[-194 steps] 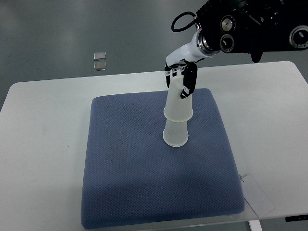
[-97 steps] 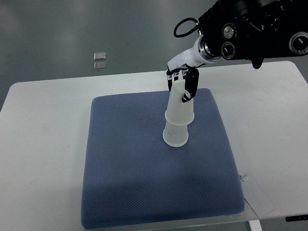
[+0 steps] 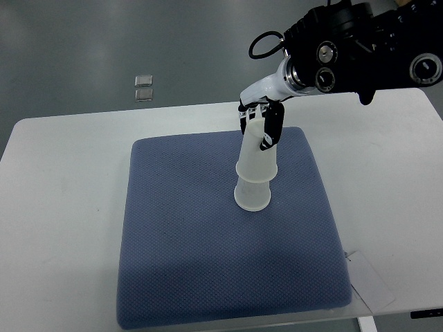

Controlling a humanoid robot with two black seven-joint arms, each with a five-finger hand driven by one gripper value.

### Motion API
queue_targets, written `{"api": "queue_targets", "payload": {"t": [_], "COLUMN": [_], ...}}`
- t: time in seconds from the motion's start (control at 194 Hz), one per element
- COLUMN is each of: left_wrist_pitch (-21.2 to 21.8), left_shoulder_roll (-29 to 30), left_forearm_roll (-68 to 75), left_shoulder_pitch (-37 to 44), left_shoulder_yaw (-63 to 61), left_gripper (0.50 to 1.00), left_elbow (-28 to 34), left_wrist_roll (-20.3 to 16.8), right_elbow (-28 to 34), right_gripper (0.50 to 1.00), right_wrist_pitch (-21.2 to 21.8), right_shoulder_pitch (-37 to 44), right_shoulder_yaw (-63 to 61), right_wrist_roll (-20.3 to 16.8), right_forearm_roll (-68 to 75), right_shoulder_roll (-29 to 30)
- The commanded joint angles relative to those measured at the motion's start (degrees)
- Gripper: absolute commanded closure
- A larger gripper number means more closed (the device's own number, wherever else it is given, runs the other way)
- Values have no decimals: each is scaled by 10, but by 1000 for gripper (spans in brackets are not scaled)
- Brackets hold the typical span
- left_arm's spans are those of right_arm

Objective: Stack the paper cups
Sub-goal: 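Press the held cup down over the lower cup with the right hand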

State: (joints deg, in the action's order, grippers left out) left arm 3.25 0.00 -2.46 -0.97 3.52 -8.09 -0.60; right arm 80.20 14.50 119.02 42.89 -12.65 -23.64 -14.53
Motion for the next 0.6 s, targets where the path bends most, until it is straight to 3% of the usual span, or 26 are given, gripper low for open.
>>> {"api": "queue_targets", "payload": {"t": [0.0,0.593], "left_wrist_pitch": [0,0], "left_shoulder_roll": [0,0], "left_forearm_roll": [0,0], "left_shoulder_pitch": [0,0], "left_shoulder_yaw": [0,0], "left_gripper": [500,500], "left_elbow": [0,0], "left_wrist_roll": [0,0], "right_elbow": [0,-1], "right_gripper": [908,893], "right_wrist_pitch": [-3,-37], "right_shoulder_pitch": [-4,-34], "right_shoulder_yaw": [0,11], "right_wrist_roll": [0,3], "right_forearm_roll": [0,0], "right_shoulder_roll": [3,15]}}
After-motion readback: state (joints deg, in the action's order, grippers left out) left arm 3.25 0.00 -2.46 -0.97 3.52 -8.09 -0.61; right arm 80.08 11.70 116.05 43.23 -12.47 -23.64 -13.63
